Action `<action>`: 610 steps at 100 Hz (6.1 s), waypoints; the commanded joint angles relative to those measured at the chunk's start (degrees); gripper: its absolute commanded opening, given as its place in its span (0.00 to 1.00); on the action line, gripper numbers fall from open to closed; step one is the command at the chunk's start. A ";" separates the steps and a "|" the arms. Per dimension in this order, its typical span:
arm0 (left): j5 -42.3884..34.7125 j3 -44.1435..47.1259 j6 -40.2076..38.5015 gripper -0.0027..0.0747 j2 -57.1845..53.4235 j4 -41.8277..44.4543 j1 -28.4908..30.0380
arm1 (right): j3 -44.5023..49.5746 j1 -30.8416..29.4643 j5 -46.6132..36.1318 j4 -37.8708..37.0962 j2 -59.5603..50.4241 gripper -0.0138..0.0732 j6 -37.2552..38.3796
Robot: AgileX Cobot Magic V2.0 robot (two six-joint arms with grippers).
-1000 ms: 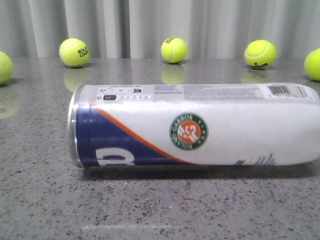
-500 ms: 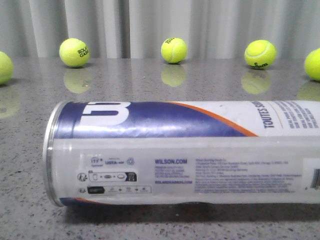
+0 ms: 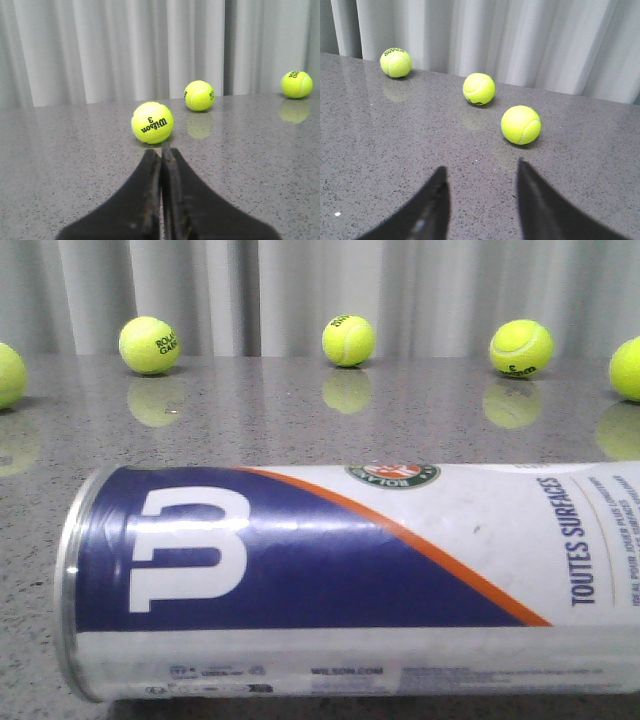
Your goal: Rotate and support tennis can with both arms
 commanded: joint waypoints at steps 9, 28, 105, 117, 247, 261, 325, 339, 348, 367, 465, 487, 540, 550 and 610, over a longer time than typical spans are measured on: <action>-4.32 2.66 -0.41 0.01 -2.23 -0.39 0.09 | -1.51 -0.44 -5.14 -0.36 0.18 0.18 0.04; -4.32 2.66 -0.41 0.01 -2.23 -0.39 0.09 | -1.51 -0.44 -5.14 -0.36 0.18 0.08 0.04; -4.32 2.66 -0.41 0.01 -2.23 -0.39 0.09 | -1.51 -0.44 -5.14 -0.36 0.18 0.08 0.04; -4.32 2.66 -0.41 0.01 -2.23 -0.39 0.09 | -1.51 -0.44 -5.14 -0.36 0.18 0.08 0.04; 1.66 -12.11 -0.30 0.01 1.56 -9.42 0.09 | -1.51 -0.44 -5.14 -0.36 0.18 0.08 0.04; 14.18 -22.82 -0.30 0.01 8.79 -9.42 0.09 | -1.51 -0.44 -5.14 -0.36 0.18 0.08 0.04; 49.94 -53.46 -0.30 0.01 39.89 -9.42 0.09 | -1.51 -0.44 -5.14 -0.36 0.18 0.08 0.04; 50.57 -53.46 0.65 0.13 41.06 -11.45 0.09 | -1.51 -0.44 -5.14 -0.36 0.18 0.08 0.04; 50.81 -53.46 1.82 0.41 41.32 -13.77 0.09 | -1.51 -0.44 -5.14 -0.36 0.18 0.08 0.04; 50.97 -53.46 1.82 0.95 42.56 -18.87 0.09 | -1.51 -0.44 -5.14 -0.36 0.18 0.08 0.04; 59.88 -53.36 29.82 0.85 73.24 -70.22 -9.57 | -1.51 -0.44 -5.14 -0.36 0.18 0.08 0.04; 59.88 -53.36 31.07 0.85 81.02 -73.16 -17.15 | -1.51 -0.44 -5.14 -0.36 0.18 0.08 0.04; 56.94 -53.36 41.33 0.01 83.17 -81.91 -19.46 | -1.51 -0.44 -5.14 -0.36 0.18 0.08 0.04; 57.34 -53.72 44.09 0.01 82.70 -82.02 -19.46 | -1.51 -0.44 -5.14 -0.36 0.18 0.08 0.04; 66.59 -75.16 23.84 0.01 62.75 -30.33 -15.91 | -1.51 -0.44 -5.14 -0.36 0.18 0.08 0.04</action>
